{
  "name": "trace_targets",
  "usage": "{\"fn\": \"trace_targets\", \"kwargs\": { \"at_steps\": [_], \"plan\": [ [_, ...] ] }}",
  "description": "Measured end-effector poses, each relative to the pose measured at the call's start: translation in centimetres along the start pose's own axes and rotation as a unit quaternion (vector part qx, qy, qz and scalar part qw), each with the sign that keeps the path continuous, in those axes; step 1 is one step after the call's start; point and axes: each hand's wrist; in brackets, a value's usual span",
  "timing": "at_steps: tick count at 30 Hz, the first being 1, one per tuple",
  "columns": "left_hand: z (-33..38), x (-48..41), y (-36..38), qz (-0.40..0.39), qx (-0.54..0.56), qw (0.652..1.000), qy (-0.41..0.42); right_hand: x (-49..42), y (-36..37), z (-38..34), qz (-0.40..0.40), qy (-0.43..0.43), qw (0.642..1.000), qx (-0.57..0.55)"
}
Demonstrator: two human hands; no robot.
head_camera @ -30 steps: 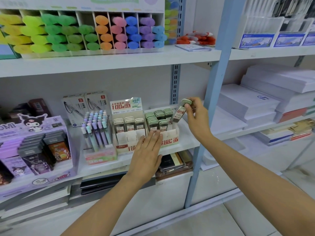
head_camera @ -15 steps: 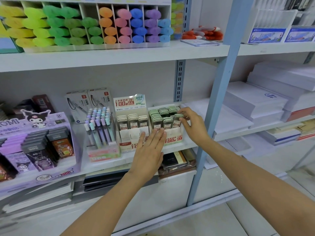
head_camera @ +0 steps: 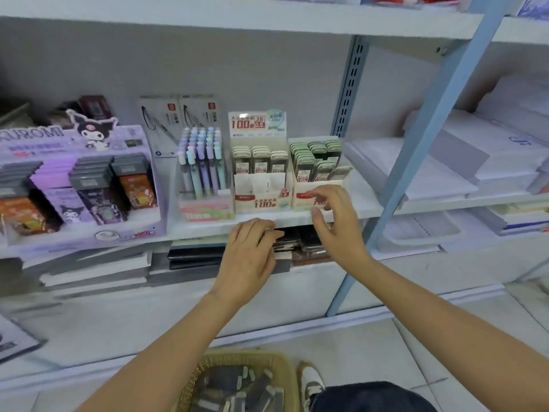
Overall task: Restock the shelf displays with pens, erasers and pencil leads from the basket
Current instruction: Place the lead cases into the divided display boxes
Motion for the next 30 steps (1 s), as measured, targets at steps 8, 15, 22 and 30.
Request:
{"fn": "trace_targets", "kwargs": {
  "at_steps": [8, 15, 22, 30],
  "plan": [
    [-7.7, 20.1, 5.1, -0.232, 0.024, 0.945, -0.229, 13.2, 15.3, 1.1, -0.388, 0.126, 0.911, -0.055],
    [-9.3, 36.2, 11.3, -0.375, 0.054, 0.859, -0.343, 28.4, 25.1, 5.2, -0.579, 0.273, 0.768, -0.006],
    [-8.5, 43.8, 14.4, -0.466, 0.042, 0.810, -0.353, 37.1, 31.3, 6.6, -0.637, 0.310, 0.706, 0.000],
    [-8.0, 46.3, 15.9, -0.444, 0.040, 0.826, -0.346, 43.2, 36.4, 5.4, -0.655, 0.184, 0.720, 0.138]
  ]
}}
Point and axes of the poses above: each hand's wrist, its own x-axis away from the middle knuckle, its own y-axis out of the palm, z = x × y
